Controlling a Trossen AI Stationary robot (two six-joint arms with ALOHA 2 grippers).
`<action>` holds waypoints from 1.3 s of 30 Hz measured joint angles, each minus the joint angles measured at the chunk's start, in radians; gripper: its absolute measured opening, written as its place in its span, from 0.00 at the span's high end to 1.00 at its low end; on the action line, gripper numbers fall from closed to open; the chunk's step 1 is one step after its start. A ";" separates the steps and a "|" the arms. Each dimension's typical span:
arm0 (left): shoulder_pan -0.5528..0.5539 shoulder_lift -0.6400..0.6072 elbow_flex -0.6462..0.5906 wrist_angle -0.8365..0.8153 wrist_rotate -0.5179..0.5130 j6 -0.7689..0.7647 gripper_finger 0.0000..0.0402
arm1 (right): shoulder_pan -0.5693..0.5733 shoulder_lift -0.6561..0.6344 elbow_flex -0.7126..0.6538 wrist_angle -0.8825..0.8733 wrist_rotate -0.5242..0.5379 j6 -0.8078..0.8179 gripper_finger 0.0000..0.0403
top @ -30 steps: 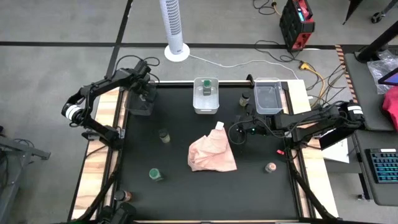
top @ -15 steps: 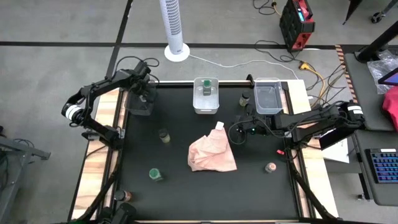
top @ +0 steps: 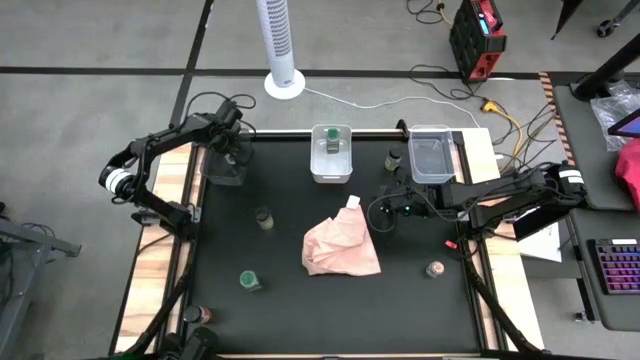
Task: Sort spices by type
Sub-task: Put the left brown spice bottle into the black bin
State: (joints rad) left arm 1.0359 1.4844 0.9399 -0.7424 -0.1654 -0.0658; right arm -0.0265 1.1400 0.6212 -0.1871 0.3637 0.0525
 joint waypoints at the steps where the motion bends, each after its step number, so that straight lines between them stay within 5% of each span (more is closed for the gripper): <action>1: 0.000 0.000 0.000 0.000 0.000 0.000 0.59 | 0.000 0.000 0.000 0.000 0.000 0.000 0.97; 39: 0.000 0.000 0.000 0.019 -0.008 -0.018 0.53 | 0.000 0.000 0.000 0.000 0.000 0.000 0.97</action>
State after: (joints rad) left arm 1.0359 1.4843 0.9398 -0.7235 -0.1730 -0.0841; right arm -0.0269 1.1400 0.6212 -0.1871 0.3635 0.0521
